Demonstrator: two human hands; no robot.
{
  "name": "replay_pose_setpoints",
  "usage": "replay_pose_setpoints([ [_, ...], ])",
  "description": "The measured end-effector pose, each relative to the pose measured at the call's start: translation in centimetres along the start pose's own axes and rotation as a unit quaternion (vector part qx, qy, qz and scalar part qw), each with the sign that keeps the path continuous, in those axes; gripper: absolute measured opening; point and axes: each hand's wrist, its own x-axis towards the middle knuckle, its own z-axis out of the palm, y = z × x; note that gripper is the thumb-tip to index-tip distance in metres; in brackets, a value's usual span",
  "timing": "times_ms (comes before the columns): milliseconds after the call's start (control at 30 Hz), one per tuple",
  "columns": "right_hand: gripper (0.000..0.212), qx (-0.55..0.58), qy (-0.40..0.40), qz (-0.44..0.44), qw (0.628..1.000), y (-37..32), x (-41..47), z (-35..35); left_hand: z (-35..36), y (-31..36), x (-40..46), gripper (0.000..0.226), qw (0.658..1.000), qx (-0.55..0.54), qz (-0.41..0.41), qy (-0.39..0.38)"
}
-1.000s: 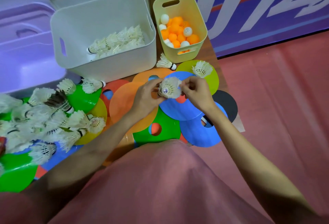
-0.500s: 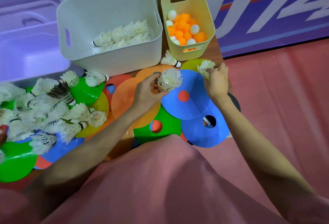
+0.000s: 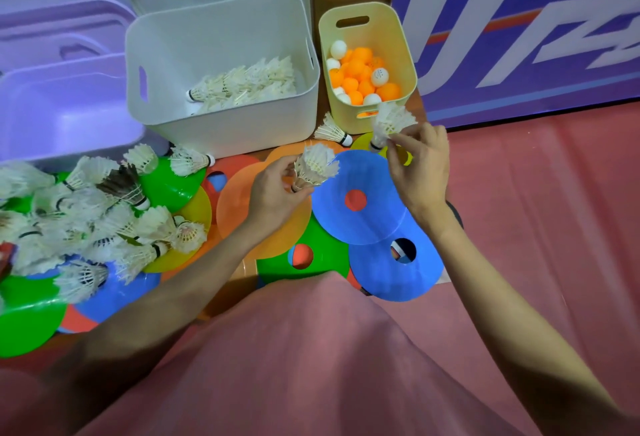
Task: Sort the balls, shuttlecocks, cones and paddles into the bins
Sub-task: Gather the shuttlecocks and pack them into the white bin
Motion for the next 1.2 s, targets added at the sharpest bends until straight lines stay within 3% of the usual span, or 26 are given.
replay_pose_setpoints([
  [133,0.012,0.148,-0.006,-0.084,0.985,-3.6,-0.7,-1.2,-0.4,-0.3,-0.2,0.049,1.0,0.007,-0.012,0.005],
  [467,0.017,0.206,-0.188,-0.089,0.956,-6.3,-1.6,2.4,-1.2,-1.0,-1.0,0.052,1.0,-0.012,0.002,0.025],
  [633,0.016,0.233,-0.134,-0.07,0.961,-6.5,0.3,3.2,-2.7,-2.2,-1.4,0.051,0.997,-0.028,-0.047,0.055],
  [700,0.018,0.195,-0.153,-0.03,0.968,-5.5,1.4,5.0,-3.3,-2.4,-1.3,0.053,0.997,-0.03,-0.048,0.058],
  [800,0.036,0.066,-0.29,0.006,0.955,-3.3,3.4,8.7,-4.0,-2.4,-1.1,0.055,0.995,-0.035,-0.067,0.066],
  [900,0.051,-0.03,-0.394,-0.068,0.916,-2.4,5.2,11.4,-4.2,-2.3,-0.8,0.054,0.993,-0.048,-0.076,0.081],
  [1000,0.046,-0.09,-0.426,-0.15,0.888,-2.7,6.7,13.2,-4.3,-2.3,-0.6,0.052,0.991,-0.058,-0.079,0.094],
  [1200,0.037,-0.203,-0.442,-0.199,0.851,-3.4,7.7,14.7,-4.9,-2.8,-0.8,0.049,0.99,-0.055,-0.081,0.097],
])
